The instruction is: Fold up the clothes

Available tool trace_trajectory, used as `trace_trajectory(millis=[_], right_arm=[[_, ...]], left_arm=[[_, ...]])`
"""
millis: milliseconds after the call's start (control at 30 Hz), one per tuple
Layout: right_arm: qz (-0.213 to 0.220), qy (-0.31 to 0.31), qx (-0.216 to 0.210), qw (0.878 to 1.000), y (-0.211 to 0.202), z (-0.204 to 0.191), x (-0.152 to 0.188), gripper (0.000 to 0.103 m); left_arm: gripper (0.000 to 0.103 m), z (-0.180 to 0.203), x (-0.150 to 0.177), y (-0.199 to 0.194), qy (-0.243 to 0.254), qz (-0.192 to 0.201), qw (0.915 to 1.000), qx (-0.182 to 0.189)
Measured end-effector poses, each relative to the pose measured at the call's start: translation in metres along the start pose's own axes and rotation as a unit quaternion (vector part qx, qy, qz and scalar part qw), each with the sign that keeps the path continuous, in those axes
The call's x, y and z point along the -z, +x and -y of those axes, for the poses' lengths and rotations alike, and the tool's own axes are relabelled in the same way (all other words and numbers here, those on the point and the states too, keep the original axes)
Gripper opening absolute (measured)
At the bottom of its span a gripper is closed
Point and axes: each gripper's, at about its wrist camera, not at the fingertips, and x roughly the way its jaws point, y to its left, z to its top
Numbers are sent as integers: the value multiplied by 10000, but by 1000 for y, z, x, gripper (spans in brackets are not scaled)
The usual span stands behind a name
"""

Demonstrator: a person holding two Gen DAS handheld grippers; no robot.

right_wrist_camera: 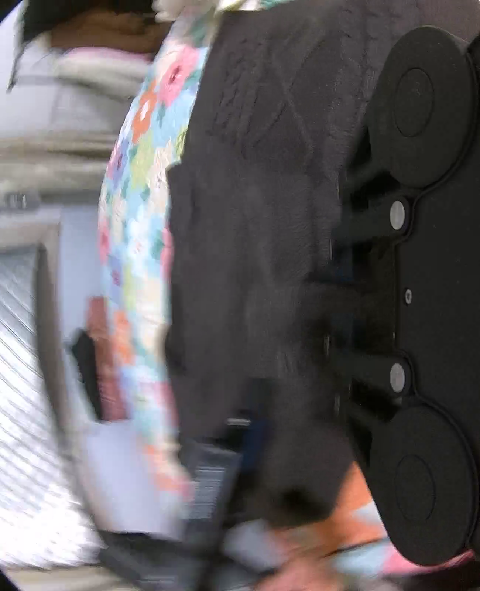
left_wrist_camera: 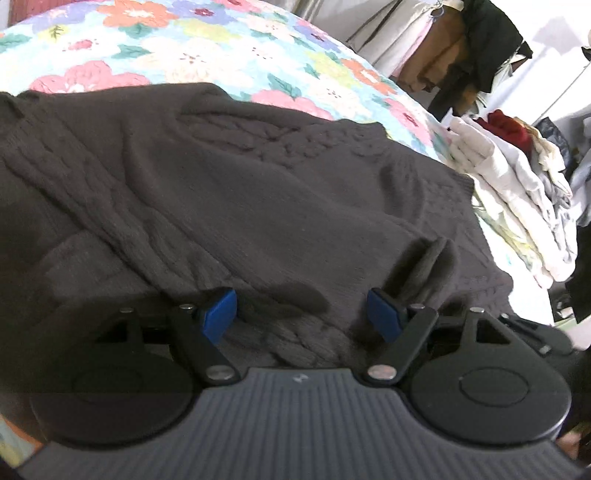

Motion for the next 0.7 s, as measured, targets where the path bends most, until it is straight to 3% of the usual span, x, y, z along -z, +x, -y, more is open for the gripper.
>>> trace_trajectory(millis=[100, 167, 233, 300, 333, 433, 467, 533, 600, 700], right_arm=[[1315, 111, 177, 9911, -51, 13, -9, 10], [1736, 397, 514, 9827, -81, 27, -9, 10], [1611, 651, 778, 9817, -93, 44, 1, 10], [1028, 823, 1219, 9838, -82, 60, 11, 15], [577, 1089, 1228, 9847, -72, 71, 14, 24], [-128, 1948, 991, 9757, -55, 94, 16, 33], [-132, 2155, 850, 9727, -55, 99, 16, 35], [10, 2481, 591, 9669, -56, 110, 17, 53], [31, 2871, 405, 9570, -58, 120, 22, 57], [60, 3609, 85, 9325, -57, 139, 33, 62]], left_arm=[[77, -6, -1, -2, -149, 19, 9998, -124], [77, -7, 0, -3, -177, 45, 9996, -209], [77, -7, 1, -4, -192, 42, 9996, -184], [78, -6, 1, -2, -201, 12, 9996, -187], [78, -5, 1, -1, -201, 1, 9996, -207], [78, -5, 1, 1, -192, -37, 9995, -248], [78, -6, 1, 0, -200, -45, 9995, -236], [78, -9, 0, -1, -260, -56, 9995, -190], [78, -13, 0, -2, -370, -53, 9992, -136], [78, -16, 0, -2, -449, -59, 9989, -79]])
